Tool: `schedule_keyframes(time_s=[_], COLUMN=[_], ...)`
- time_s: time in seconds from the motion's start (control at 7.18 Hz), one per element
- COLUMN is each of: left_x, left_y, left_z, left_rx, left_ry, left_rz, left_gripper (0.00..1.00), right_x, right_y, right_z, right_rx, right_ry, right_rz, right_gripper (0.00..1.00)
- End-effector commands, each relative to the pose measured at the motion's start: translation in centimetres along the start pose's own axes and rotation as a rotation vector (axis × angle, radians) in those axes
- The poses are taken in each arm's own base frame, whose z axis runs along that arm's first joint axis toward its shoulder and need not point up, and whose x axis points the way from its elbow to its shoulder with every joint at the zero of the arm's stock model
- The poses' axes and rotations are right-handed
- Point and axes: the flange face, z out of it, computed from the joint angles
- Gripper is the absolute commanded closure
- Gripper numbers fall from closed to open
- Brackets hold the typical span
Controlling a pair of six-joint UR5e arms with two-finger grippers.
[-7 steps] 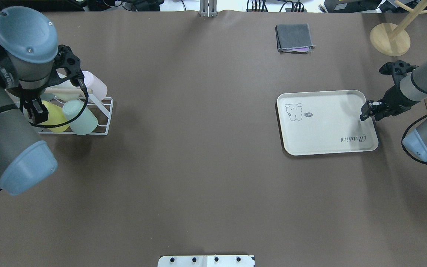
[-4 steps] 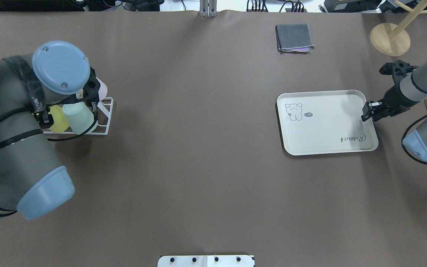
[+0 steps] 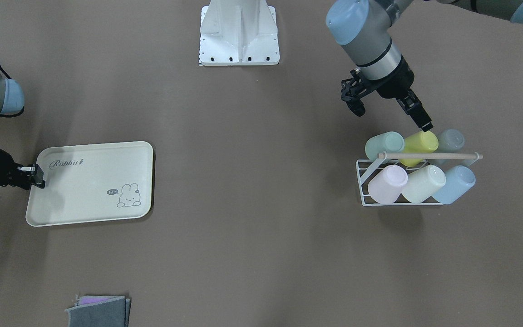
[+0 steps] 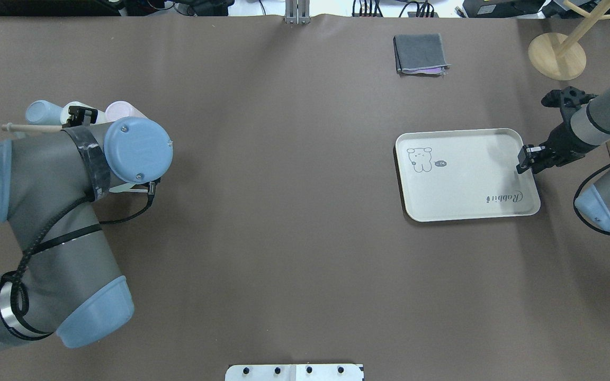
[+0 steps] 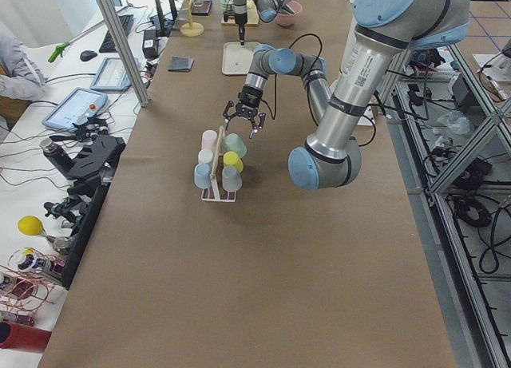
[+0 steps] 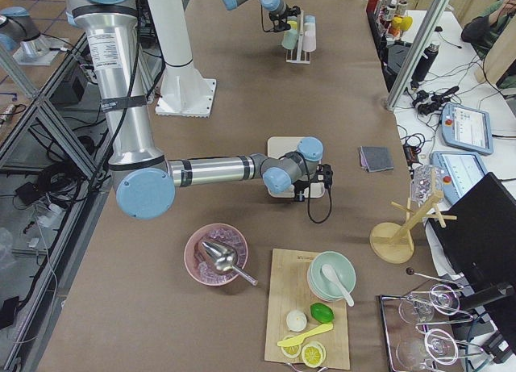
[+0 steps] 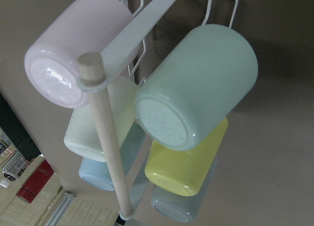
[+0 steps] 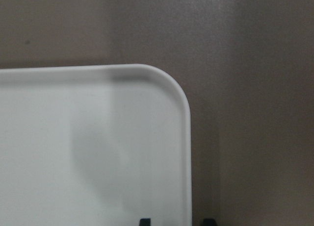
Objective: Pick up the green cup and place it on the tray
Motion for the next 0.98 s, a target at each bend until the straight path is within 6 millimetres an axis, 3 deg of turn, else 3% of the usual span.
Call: schedule_keyframes(time_s=[0.0,0.14,0.28,0.56,0.7,0.84], left_x=[0.4,1.3,1.5,1.5,2.5,2.1], left_y=[-3.1,-5.4,-5.4,-5.6,-6.6,-7.2], left_z=[0.7,0.1,0.2,-0.7,-0.9,-1.1], left_rx=[-0.062,-0.071,-0.086,-0.092,-0.094,-0.114], left_ry=[-0.024,-0.04,-0.051,-0.092,-0.097,-0.122], left_rz=[0.213,0.305,0.332,0.395,0.415,0.423], left_gripper=[0.02,0.03,0.03,0.03,0.03,0.03], right_x=[0.3,0.3,0.4,0.4,0.6,0.7], right_y=[0.2,0.2,0.3,0.3,0.3,0.4], right_z=[0.1,0.1,0.2,0.2,0.3,0.3], right_rx=[-0.005,-0.006,-0.007,-0.008,-0.009,-0.008], right_ry=[0.002,0.001,0.002,0.003,0.005,0.007], right_rz=[0.001,0.001,0.001,0.002,0.002,0.003], right_gripper=[0.58,0.59,0.66,0.68,0.7,0.7])
